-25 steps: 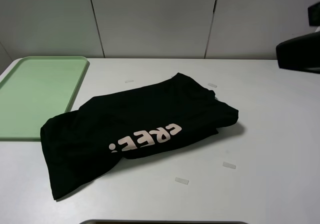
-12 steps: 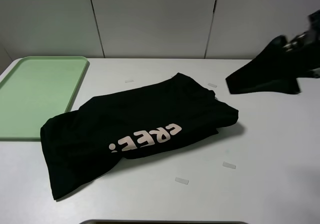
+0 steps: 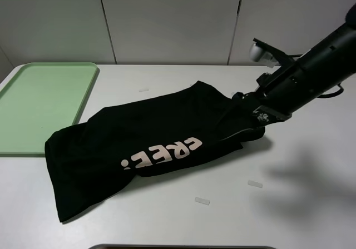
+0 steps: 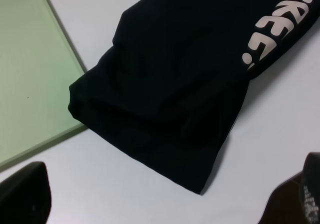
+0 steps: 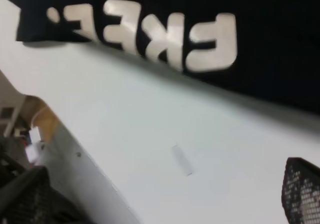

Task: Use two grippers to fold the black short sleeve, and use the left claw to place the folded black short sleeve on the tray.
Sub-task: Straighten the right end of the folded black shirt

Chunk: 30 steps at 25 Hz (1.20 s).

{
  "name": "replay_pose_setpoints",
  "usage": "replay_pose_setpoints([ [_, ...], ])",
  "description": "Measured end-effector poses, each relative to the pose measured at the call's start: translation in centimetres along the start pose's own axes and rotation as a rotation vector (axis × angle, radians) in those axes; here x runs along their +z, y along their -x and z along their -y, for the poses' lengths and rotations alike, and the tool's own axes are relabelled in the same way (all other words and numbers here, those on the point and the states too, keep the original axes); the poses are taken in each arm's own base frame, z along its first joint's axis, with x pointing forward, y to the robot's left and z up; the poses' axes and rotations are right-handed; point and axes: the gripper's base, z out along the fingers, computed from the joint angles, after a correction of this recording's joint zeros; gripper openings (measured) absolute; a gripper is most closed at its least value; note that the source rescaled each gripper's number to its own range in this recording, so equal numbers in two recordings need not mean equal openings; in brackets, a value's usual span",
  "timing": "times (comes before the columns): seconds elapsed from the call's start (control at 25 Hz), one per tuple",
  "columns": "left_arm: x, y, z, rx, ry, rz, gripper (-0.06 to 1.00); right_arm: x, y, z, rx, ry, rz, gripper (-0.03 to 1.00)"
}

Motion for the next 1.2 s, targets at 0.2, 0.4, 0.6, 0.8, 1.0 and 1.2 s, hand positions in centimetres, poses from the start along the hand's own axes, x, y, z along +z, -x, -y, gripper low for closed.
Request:
replay_pose_setpoints([
  [0.2,0.0,0.0,0.0,0.0,0.0,0.0,1.0,-1.4,5.1,1.5,-0.113,-0.148,0.031,1.0],
  [0.4,0.0,0.0,0.0,-0.001,0.0,0.0,1.0,-1.2,9.2,4.6,-0.118,-0.311,-0.013,1.0],
  [0.6,0.0,0.0,0.0,-0.001,0.0,0.0,1.0,1.7,10.7,7.9,-0.118,-0.356,-0.093,1.0],
  [0.8,0.0,-0.1,-0.3,0.011,0.031,-0.007,1.0,4.6,10.9,9.9,-0.094,-0.317,-0.139,1.0],
  [1.0,0.0,-0.1,-0.5,0.021,0.059,-0.013,1.0,6.7,10.9,11.9,-0.053,-0.3,-0.156,1.0],
  [1.2,0.0,-0.1,-0.6,0.023,0.062,-0.014,1.0,6.5,11.3,14.7,0.031,-0.281,-0.112,1.0],
])
